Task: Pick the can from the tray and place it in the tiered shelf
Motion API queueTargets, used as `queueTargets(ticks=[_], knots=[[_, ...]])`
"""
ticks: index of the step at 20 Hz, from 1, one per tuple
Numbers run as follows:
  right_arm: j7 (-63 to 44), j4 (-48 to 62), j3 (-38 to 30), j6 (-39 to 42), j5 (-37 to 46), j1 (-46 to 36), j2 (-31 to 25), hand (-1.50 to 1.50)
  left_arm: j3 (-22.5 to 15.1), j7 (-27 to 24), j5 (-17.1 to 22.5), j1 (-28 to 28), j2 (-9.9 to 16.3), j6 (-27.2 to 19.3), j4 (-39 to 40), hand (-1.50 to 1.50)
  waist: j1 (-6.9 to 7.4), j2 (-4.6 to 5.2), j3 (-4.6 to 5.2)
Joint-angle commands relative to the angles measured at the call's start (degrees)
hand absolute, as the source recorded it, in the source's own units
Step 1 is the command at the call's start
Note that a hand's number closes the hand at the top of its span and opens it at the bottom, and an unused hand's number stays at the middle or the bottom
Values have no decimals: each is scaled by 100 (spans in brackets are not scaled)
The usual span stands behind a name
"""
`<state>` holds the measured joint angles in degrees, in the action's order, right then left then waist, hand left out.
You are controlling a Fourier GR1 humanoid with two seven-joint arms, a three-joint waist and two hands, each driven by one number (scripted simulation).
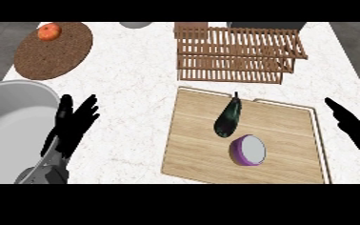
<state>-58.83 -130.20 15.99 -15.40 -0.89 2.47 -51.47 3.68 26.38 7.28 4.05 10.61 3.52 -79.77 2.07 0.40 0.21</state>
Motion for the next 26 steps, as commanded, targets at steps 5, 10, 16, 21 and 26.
queueTargets(ticks=[5, 10, 16, 21, 26], knots=[[-1542, 335, 1188, 412, 745, -1303, 634, -150, 281, -475, -132, 39, -121, -15, 22, 0, -108, -28, -7], [-1882, 891, 1619, 252, 1348, -1399, 1142, -150, 487, -543, -265, -46, -195, 22, -62, 0, -123, -39, -5], [-2003, 1107, 1979, 313, 2117, -1317, 1622, -150, 733, -572, -375, -127, -394, 319, -79, 0, -181, -46, -12], [-2036, 1434, 1955, 461, 2402, -1459, 2077, -150, 950, -653, -547, -126, -468, 508, -47, 0, -181, -44, -14], [-1469, 2351, 1931, 416, 2679, -1418, 2376, -150, 1038, -862, -843, 37, -779, 464, 210, 0, -191, -25, -16]])
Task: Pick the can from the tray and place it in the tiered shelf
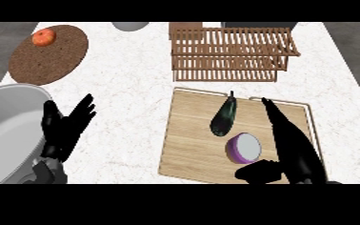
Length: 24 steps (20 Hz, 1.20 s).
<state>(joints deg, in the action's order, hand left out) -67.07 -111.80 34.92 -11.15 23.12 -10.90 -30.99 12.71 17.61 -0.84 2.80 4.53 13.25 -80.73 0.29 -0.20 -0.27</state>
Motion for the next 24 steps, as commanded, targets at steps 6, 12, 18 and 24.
queueTargets(ticks=[6, 12, 18, 24], knots=[[-697, 615, 155, 96, 874, 165, 619, -150, 300, 408, -174, 134, -144, -399, -114, 0, -24, 17, 28], [-150, 1175, -138, 28, 1222, 108, 1125, -150, 217, 2, -477, 40, -414, -445, 45, 0, -12, 24, 27], [179, 1702, -192, 3, 1575, 120, 1655, -150, 278, 131, -306, 236, -299, -486, 187, 0, -15, 24, 28], [916, 1835, 59, 1139, 968, 231, 1419, 150, 394, -54, -165, 108, -115, -347, 383, 0, 16, 39, 33]])
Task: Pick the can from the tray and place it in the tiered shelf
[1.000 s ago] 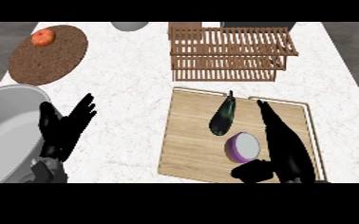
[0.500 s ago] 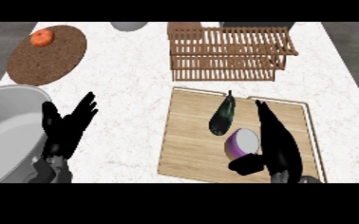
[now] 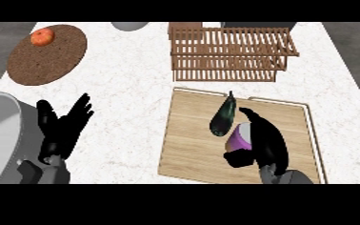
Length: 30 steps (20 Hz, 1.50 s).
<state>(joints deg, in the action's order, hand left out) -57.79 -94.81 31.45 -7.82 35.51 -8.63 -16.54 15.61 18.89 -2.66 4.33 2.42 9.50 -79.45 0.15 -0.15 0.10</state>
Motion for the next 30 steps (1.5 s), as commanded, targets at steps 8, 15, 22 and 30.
queueTargets(ticks=[8, 15, 22, 30], knots=[[545, 221, 142, 439, 15, -114, 495, 150, -99, -320, -70, -267, -11, -129, 167, 0, 2, 17, -8], [1186, 1392, 823, 1126, -43, -1311, 1386, 150, -378, 28, -147, 74, -119, -151, -35, 0, 225, 72, -13], [1068, 430, 1200, 318, 560, -1546, 1639, 150, 94, -115, 261, 109, 336, 125, 410, 0, -7, 3, -8], [-758, -1777, 664, 1220, 1465, -2599, 1651, 150, -116, -266, 6, -50, 24, -258, 276, 0, -100, -34, -4]])
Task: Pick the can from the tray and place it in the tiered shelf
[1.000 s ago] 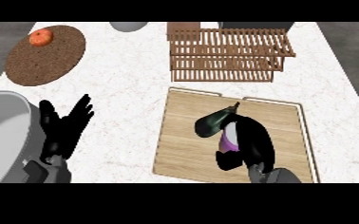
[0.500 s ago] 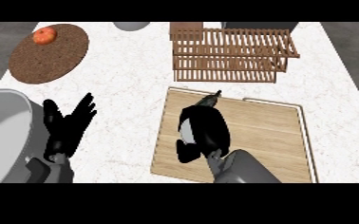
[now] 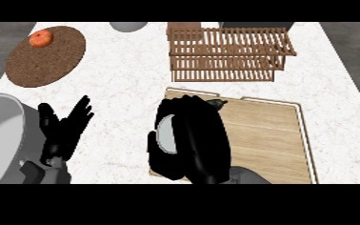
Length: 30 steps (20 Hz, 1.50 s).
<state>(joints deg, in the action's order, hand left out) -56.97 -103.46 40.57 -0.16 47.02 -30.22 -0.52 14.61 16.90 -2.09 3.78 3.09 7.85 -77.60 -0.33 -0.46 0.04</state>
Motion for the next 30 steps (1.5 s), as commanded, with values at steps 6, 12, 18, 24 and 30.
queueTargets(ticks=[6, 12, 18, 24, 30], knots=[[-1635, -1271, -1276, 1397, 44, -1667, 49, 150, -37, 352, 116, 17, 20, -12, -256, 0, 34, 10, 1], [-1513, -657, -2605, 1845, -231, -2719, 47, 150, -181, -266, -24, -436, -82, 90, -43, 0, 54, 22, 6], [-704, 133, -3982, 1931, -688, -3356, -672, 150, -73, 156, 152, -149, 73, 82, -240, 0, 61, 35, -1], [-106, 1277, -4456, 1914, -836, -3924, -999, 150, -39, -7, 209, -76, 119, 126, 63, 0, 71, 51, 1], [530, 2282, -4529, 1961, -970, -4185, -1229, 150, -189, 454, 133, 75, -28, -215, -383, 0, 97, 47, -2]])
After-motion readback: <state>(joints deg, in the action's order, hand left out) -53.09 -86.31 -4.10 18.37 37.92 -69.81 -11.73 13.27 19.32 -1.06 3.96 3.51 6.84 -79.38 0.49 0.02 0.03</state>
